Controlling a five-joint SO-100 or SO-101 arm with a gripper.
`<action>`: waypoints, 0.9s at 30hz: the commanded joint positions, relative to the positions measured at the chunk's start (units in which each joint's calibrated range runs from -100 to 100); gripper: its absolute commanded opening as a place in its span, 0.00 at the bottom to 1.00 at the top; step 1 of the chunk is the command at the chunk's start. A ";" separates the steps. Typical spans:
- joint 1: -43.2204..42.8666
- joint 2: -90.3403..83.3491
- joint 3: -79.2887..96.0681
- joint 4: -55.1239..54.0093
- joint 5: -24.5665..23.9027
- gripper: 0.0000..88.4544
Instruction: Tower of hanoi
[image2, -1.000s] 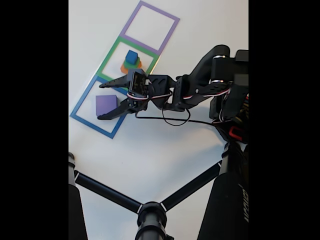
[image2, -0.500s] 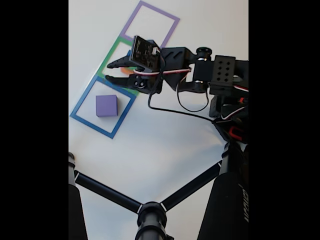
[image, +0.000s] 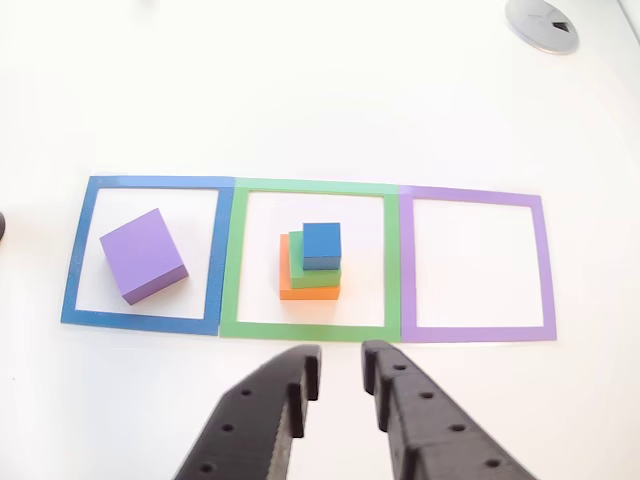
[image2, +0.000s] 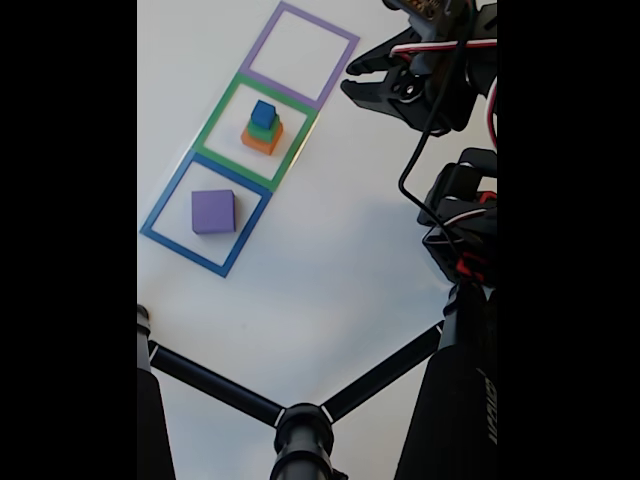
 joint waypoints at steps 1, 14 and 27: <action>5.02 -0.70 -3.88 2.08 0.72 0.01; 10.49 -6.35 22.85 -15.09 0.72 0.31; 10.11 -5.95 62.03 -64.48 0.72 0.37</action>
